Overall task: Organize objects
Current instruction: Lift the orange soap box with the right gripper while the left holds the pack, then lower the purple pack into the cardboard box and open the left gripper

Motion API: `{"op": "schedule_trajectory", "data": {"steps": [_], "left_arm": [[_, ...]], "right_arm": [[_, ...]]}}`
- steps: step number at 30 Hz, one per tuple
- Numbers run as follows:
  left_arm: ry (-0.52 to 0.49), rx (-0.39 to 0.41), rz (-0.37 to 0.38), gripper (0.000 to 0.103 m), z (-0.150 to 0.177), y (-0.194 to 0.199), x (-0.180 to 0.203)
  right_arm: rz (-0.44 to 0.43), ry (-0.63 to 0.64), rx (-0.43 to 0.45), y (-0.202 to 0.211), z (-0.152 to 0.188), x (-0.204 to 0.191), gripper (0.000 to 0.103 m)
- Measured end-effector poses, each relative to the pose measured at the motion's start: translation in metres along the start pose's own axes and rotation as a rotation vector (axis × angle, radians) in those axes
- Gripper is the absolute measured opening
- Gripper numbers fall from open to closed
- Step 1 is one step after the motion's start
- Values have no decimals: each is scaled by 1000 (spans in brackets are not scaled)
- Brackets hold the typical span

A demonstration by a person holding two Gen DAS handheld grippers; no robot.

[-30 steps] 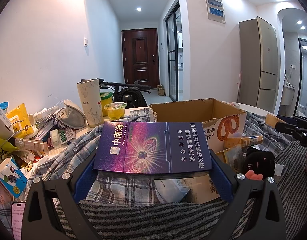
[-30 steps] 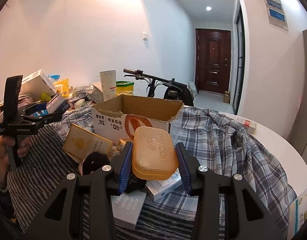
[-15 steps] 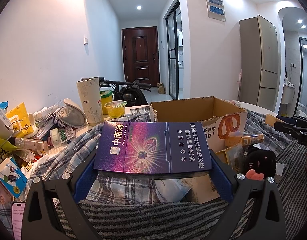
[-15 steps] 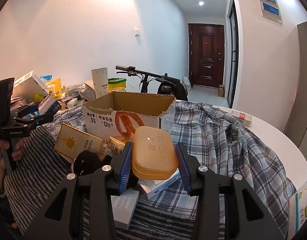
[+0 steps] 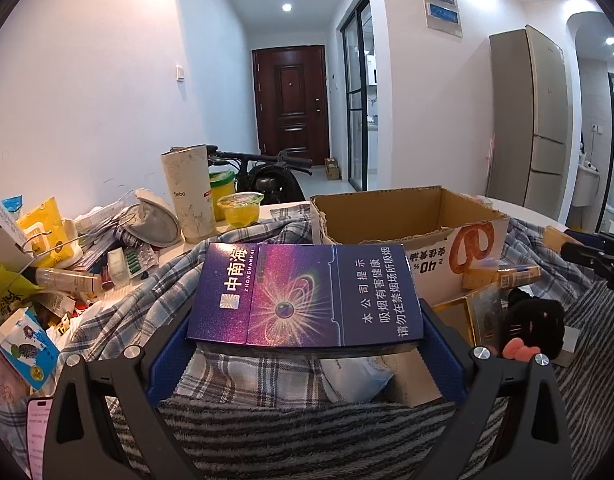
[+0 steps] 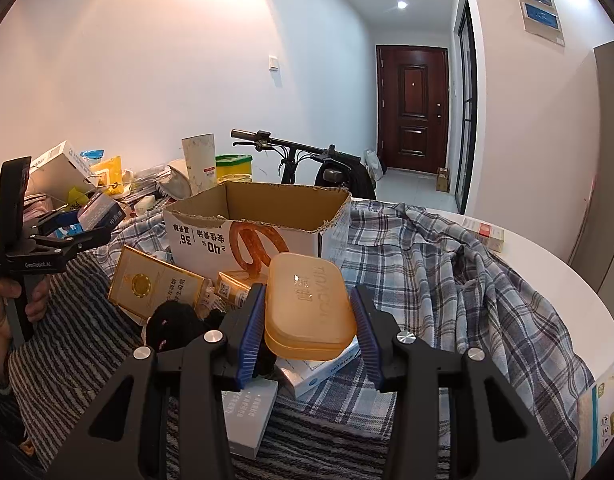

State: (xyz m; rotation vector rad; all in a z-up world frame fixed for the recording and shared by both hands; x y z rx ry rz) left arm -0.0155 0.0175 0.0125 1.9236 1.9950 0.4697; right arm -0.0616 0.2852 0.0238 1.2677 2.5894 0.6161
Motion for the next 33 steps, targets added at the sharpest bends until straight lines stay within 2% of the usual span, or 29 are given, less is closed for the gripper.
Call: {"op": "schedule_trajectory", "data": {"steps": [6, 11, 18, 22, 27, 30, 33], "left_arm": [[-18, 17, 2, 100, -1, 3, 1], [-3, -3, 23, 100, -4, 0, -1], [-18, 14, -23, 100, -18, 6, 3], [-39, -3, 8, 100, -40, 4, 14], [-1, -15, 121, 100, -79, -8, 25], [-6, -22, 132, 100, -106, -26, 35], [-12, -76, 164, 100, -125, -56, 46]], "right_arm": [[-2, 7, -17, -4, 0, -2, 42], [-3, 1, -6, -4, 0, -1, 42], [-6, 8, 4, -5, 1, -5, 42], [2, 25, 0, -5, 1, -8, 42], [1, 21, 4, -3, 2, -7, 42], [3, 25, 2, -3, 3, -7, 42], [3, 27, 1, -3, 3, -7, 42]]}}
Point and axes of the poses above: each gripper's, at about its wrist camera, not at the fingertips, and y roughly against the way its jaws point, x to its right, z to its underside, the point moved 2 cm from there along -y, roughly the way its jaws point, and after that the axes turned 2 degrees about y, right-handed, at the moved point
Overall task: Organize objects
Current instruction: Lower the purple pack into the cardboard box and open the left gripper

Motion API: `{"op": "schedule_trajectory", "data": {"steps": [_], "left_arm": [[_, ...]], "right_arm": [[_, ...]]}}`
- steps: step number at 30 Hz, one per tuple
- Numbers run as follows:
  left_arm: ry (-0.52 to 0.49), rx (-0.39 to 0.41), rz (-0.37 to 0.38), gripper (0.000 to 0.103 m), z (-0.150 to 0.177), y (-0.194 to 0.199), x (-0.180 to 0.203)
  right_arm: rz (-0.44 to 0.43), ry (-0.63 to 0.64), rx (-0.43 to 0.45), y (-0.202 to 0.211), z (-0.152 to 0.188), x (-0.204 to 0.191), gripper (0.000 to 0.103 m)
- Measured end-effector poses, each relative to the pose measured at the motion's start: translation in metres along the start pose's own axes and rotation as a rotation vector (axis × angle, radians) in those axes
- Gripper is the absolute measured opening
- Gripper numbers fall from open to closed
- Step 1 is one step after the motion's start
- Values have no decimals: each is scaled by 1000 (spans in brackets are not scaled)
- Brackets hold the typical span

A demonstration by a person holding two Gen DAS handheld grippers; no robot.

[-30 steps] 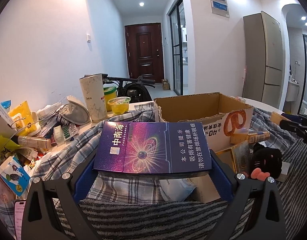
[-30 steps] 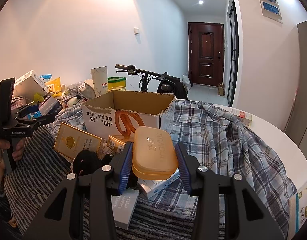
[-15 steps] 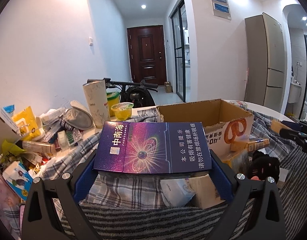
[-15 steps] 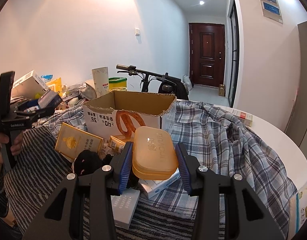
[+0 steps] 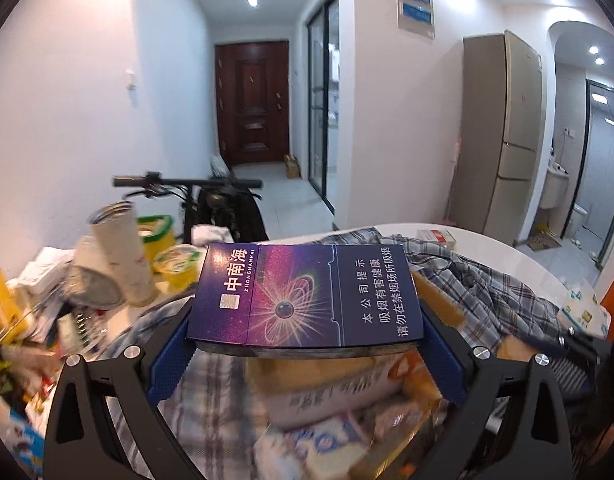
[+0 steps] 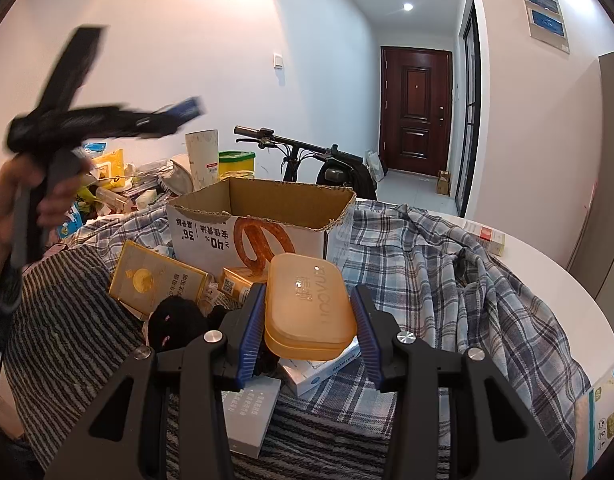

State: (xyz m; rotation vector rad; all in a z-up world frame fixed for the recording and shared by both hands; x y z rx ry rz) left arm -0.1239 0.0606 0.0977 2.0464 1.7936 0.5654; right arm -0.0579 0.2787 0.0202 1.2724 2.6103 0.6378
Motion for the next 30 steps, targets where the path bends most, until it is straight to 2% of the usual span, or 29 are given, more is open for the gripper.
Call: {"op": "schedule_trajectory", "data": {"steps": [2, 4, 7, 10, 13, 30], "left_arm": [[65, -67, 60, 100, -9, -28, -3], [134, -144, 80, 100, -13, -60, -6], [141, -225, 8, 100, -10, -99, -9], [126, -251, -50, 100, -1, -120, -12], [182, -283, -37, 100, 11, -132, -21], [143, -254, -54, 100, 13, -132, -12]], "right_arm": [[1, 3, 2, 1, 0, -1, 42], [1, 4, 3, 1, 0, -1, 42], [0, 4, 2, 2, -1, -1, 43], [0, 7, 2, 3, -1, -3, 43], [-4, 3, 3, 4, -1, -3, 43], [-8, -5, 5, 5, -1, -1, 43]]}}
Point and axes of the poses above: each gripper's, at about its wrist camera, not at the fingertips, and y roughly against the way its jaws point, x to its right, z to its underside, the point moved 2 cm from there along -y, roughly the way its jaws point, and after that the axes turned 2 degrees about y, right-handed, at the moved point
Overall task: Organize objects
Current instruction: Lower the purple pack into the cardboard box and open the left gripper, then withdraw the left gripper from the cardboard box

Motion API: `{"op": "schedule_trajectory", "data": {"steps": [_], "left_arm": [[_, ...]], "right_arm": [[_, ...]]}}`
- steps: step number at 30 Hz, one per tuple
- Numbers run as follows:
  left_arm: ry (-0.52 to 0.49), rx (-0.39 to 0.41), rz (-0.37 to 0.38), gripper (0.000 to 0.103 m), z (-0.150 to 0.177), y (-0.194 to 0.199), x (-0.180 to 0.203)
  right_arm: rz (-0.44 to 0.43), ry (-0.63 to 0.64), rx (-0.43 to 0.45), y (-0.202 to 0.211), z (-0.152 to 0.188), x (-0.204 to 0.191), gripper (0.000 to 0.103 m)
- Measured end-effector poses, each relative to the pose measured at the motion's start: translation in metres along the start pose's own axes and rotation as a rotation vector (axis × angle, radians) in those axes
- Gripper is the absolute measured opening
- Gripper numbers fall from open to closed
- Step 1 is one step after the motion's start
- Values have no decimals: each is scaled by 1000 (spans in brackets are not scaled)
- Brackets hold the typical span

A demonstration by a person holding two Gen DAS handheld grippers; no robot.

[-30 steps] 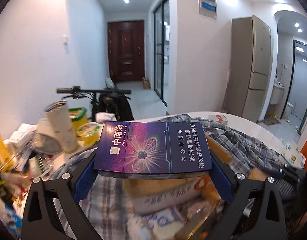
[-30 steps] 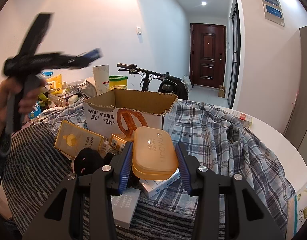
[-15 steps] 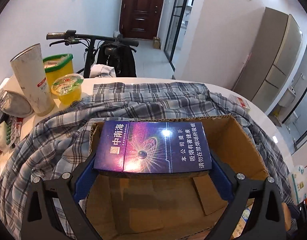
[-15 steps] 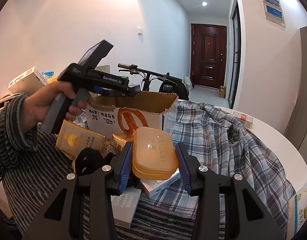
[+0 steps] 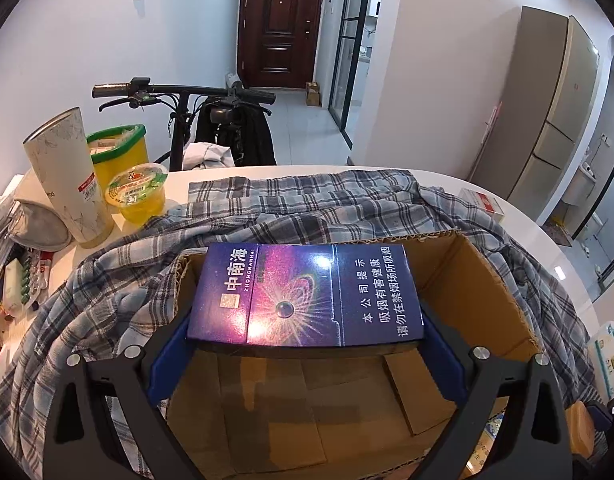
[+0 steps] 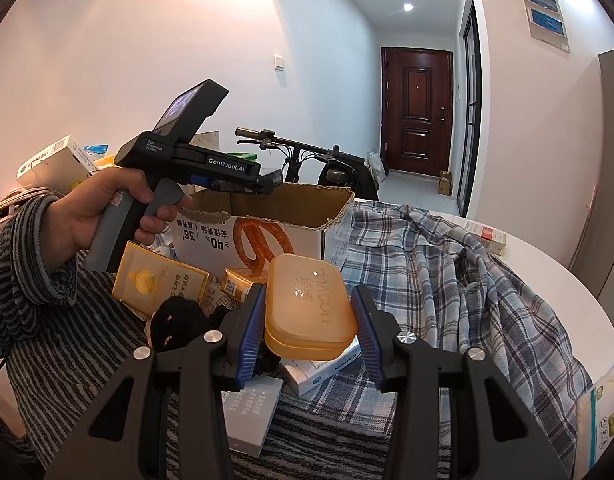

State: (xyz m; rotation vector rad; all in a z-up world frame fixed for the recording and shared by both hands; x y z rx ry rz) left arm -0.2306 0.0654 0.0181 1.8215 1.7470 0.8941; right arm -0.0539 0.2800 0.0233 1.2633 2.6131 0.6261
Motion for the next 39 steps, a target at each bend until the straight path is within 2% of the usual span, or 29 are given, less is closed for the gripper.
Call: {"op": "schedule_trajectory", "data": {"steps": [5, 8, 10, 16, 20, 26, 30, 34, 39], "left_arm": [[5, -17, 54, 100, 1, -1, 2], [27, -61, 58, 103, 2, -5, 1], [36, -56, 61, 103, 2, -6, 0], [-22, -21, 3, 103, 2, 0, 3], [-33, -4, -8, 103, 1, 10, 5], [-95, 108, -54, 103, -3, 55, 13], [-130, 235, -81, 103, 3, 105, 15], [-180, 322, -95, 103, 34, 150, 9], [-177, 364, -85, 103, 78, 184, -6]], "right_arm": [[1, 0, 1, 1, 0, -1, 43], [0, 0, 0, 1, 0, -1, 43], [0, 0, 1, 1, 0, -1, 43], [-1, -1, -1, 0, 0, -1, 43], [-1, -1, -1, 0, 0, -1, 43], [-1, 1, -3, 0, 0, 0, 43], [-4, 0, -10, -1, 1, 0, 43], [-4, 0, -11, -1, 1, 1, 43], [-2, 10, -21, -2, 1, -1, 43]]}}
Point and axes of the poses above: each gripper's, at about its wrist camera, not at the fingertips, and y roughly against the way its jaws point, x to its right, z to its underside, the point moved 2 cm from there along -y, roughly the way its jaws point, and after that the axes turned 2 degrees about y, right-handed, at the moved point
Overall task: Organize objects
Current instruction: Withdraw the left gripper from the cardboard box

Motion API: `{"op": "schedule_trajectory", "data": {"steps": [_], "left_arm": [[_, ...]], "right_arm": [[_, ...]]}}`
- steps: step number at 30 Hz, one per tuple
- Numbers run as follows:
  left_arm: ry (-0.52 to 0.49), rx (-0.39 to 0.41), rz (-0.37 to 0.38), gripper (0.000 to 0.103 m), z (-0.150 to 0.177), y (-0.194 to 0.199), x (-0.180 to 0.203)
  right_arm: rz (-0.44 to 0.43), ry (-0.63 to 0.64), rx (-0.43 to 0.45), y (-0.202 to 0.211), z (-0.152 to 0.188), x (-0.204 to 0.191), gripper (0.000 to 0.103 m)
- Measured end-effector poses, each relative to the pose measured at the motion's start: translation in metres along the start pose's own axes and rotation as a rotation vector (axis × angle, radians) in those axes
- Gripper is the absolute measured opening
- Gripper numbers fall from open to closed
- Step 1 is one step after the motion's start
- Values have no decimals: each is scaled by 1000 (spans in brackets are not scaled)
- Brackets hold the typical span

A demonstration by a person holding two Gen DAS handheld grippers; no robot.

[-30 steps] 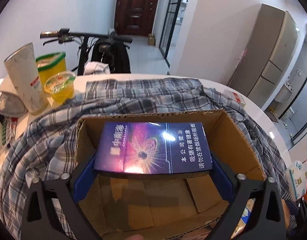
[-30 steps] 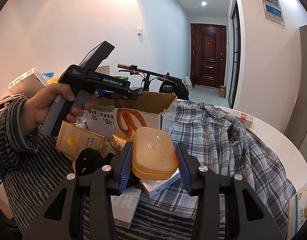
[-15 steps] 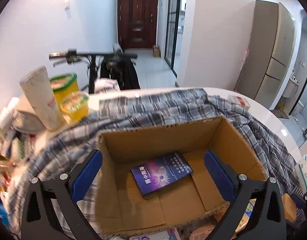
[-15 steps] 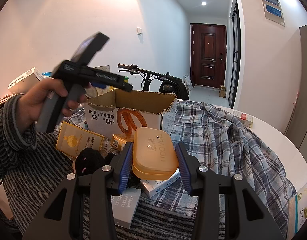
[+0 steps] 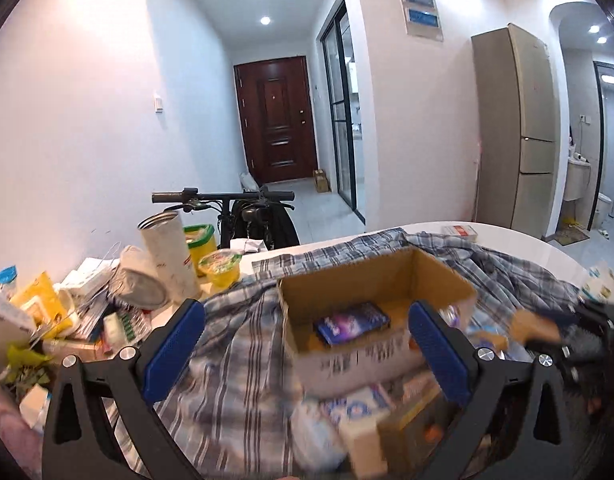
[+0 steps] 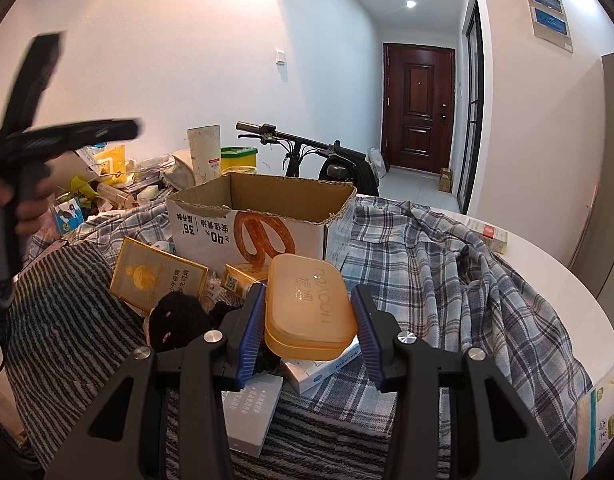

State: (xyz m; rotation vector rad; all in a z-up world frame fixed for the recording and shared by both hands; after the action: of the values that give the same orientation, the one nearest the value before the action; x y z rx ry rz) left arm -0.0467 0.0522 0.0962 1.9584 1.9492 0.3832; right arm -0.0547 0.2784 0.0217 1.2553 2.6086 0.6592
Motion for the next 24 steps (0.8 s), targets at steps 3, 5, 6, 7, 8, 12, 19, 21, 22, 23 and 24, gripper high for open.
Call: {"op": "schedule_trajectory", "data": {"steps": [3, 5, 6, 7, 8, 12, 19, 21, 22, 23, 24], "left_arm": [[50, -13, 59, 103, 20, 19, -9], [80, -20, 62, 103, 32, 24, -14], [97, -21, 63, 103, 37, 26, -17], [106, -20, 63, 103, 42, 27, -19], [108, -19, 61, 103, 47, 29, -22], [104, -32, 16, 103, 65, 18, -26], [81, -106, 56, 103, 92, -10, -21], [91, -96, 48, 103, 92, -8, -22], [94, -92, 54, 103, 92, -7, -23], [95, -90, 50, 103, 92, -7, -23], [95, -88, 49, 103, 92, -7, -23]], "right_arm": [[-1, -6, -1, 0, 0, 1, 43], [-2, -8, -4, -1, 1, 2, 43], [-2, -6, -7, -3, 0, 2, 43], [-1, -5, -10, -4, 0, 1, 43], [-1, -3, -12, -4, 0, 1, 43], [-1, -6, -21, -6, 0, 2, 43], [-1, -9, -20, -6, 0, 2, 43], [-1, -7, -19, -6, 0, 2, 43], [-1, -5, -20, -6, 0, 2, 43], [1, -4, -21, -6, 0, 2, 43], [2, -3, -20, -6, 0, 2, 43]]}}
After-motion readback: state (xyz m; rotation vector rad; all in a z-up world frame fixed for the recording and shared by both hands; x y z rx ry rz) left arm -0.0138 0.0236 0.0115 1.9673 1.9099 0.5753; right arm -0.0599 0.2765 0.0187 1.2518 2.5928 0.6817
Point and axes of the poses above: each gripper's, at about its wrist camera, not at the fingertips, and y roughly against the way its jaws point, x to its right, z to its underside, the point moved 2 cm from there along -y, roughly the way its jaws point, and after that the axes turned 2 degrees about y, right-handed, at the moved point
